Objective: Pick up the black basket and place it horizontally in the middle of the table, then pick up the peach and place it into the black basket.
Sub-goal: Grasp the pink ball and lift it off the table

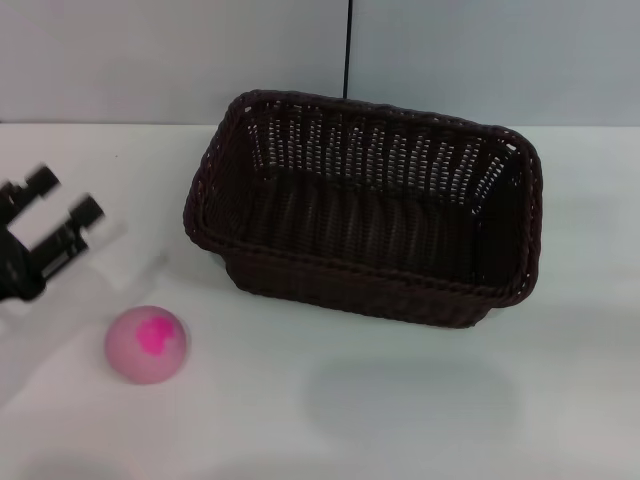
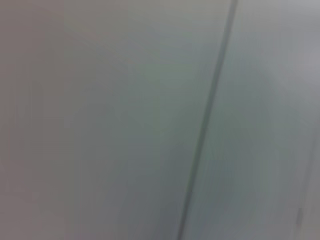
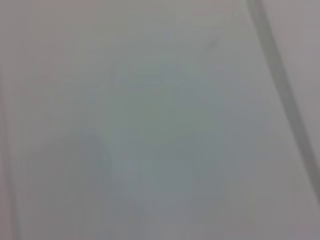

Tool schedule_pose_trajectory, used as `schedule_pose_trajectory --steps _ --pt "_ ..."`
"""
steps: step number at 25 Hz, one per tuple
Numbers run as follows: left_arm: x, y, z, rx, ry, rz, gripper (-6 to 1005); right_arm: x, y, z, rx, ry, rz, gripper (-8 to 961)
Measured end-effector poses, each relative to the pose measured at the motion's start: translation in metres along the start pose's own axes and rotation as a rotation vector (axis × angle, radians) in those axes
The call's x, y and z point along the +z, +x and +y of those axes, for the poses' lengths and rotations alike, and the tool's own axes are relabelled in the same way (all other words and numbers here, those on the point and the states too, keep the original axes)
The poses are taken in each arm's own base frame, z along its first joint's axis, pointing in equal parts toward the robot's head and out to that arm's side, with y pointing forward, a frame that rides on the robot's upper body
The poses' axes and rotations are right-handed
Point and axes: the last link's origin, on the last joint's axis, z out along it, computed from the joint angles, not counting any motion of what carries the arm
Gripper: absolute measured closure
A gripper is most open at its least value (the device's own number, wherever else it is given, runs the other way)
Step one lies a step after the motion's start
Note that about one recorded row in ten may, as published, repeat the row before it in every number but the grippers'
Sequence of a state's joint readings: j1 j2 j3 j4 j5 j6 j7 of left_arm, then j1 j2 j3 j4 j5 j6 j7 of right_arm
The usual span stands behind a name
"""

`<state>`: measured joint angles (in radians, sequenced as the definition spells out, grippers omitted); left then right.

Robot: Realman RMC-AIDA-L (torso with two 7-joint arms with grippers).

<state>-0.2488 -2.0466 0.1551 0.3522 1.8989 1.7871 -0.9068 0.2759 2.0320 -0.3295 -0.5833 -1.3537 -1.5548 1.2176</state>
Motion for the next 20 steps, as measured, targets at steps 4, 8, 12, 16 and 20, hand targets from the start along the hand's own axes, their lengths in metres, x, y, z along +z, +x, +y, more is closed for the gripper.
schedule_pose_trajectory --steps 4,8,12,16,20 --pt "-0.010 -0.006 0.004 0.006 -0.034 -0.070 273 -0.028 0.006 -0.012 0.064 0.112 -0.033 526" --pt "-0.017 -0.013 0.014 -0.008 -0.086 -0.115 286 -0.044 0.012 -0.024 0.106 0.227 -0.052 526" --pt "-0.011 -0.021 0.026 -0.012 -0.157 -0.155 320 -0.054 0.017 -0.036 0.140 0.353 -0.095 526" --pt "-0.006 -0.029 0.031 0.005 -0.196 -0.201 358 -0.055 0.022 -0.040 0.161 0.400 -0.101 526" --pt "-0.004 -0.037 0.031 0.053 -0.184 -0.225 386 -0.053 0.025 -0.040 0.169 0.411 -0.095 526"
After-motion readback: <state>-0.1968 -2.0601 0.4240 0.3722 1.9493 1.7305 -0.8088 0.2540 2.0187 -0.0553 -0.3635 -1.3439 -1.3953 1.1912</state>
